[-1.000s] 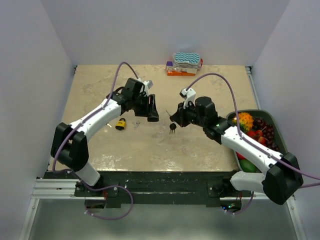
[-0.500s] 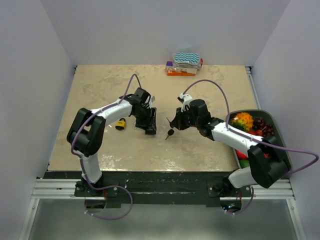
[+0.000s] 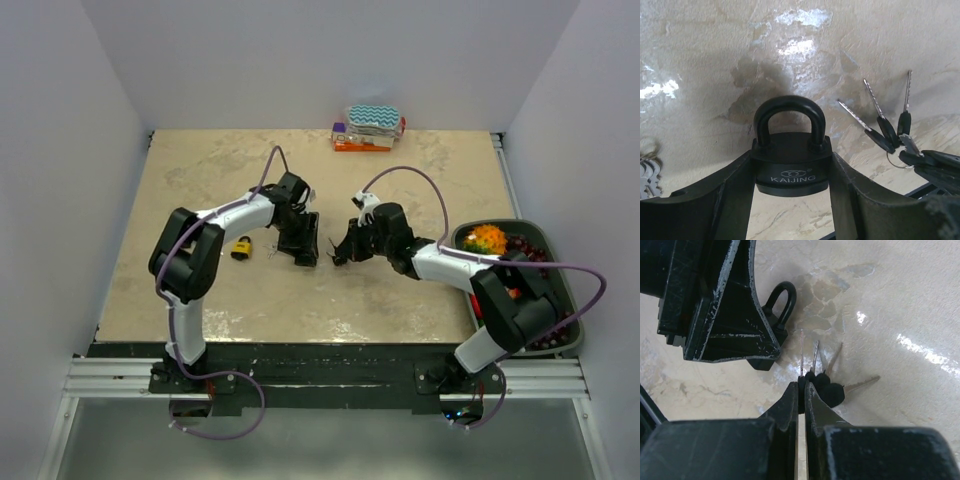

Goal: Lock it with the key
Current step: Place the lock at the center of the board.

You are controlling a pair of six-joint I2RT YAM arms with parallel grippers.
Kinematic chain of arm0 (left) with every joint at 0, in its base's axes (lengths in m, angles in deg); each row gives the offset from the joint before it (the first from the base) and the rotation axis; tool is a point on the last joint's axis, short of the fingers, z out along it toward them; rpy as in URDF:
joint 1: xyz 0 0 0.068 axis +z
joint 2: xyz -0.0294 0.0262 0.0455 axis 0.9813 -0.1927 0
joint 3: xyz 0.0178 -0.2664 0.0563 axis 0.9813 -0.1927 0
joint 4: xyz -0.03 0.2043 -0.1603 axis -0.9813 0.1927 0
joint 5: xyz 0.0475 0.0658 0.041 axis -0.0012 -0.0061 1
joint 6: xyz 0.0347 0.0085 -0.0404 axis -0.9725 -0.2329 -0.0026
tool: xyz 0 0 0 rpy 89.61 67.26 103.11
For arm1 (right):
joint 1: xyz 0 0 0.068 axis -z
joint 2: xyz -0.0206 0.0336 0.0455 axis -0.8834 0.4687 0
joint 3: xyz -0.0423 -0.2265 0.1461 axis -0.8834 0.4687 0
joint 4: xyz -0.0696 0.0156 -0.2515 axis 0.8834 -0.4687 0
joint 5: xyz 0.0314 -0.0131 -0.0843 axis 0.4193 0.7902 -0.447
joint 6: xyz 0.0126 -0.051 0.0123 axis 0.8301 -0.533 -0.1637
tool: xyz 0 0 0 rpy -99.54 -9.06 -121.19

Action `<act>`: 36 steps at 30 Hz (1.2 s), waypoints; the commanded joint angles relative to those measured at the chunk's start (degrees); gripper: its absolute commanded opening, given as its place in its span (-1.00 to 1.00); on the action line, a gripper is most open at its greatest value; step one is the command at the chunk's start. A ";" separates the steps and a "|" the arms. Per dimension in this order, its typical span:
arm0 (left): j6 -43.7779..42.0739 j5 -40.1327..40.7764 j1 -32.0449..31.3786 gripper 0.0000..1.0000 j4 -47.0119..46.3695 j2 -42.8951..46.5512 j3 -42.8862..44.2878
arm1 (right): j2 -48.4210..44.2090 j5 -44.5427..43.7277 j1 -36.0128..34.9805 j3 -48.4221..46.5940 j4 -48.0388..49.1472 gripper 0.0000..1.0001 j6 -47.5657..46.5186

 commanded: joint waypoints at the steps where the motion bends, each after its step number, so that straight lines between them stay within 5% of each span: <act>1: 0.44 4.32 -0.41 -0.61 0.11 -3.22 1.98 | 1.23 0.62 0.94 0.00 5.42 -1.00 1.70; 15: 1.32 4.68 -0.32 0.44 1.08 -3.66 3.65 | 4.92 0.89 2.26 -1.23 5.68 -1.00 2.05; 26: 0.62 2.84 0.64 0.71 -2.08 2.39 4.10 | 7.47 -0.95 2.70 -1.49 6.21 -1.00 1.97; 30: 0.35 1.87 2.57 0.98 -4.63 6.79 3.74 | 6.77 -4.47 2.87 -1.67 4.11 -1.00 1.27; 36: -1.31 0.72 7.05 0.98 -4.46 9.16 4.36 | 3.61 -9.48 3.22 -0.79 1.55 -1.00 -0.67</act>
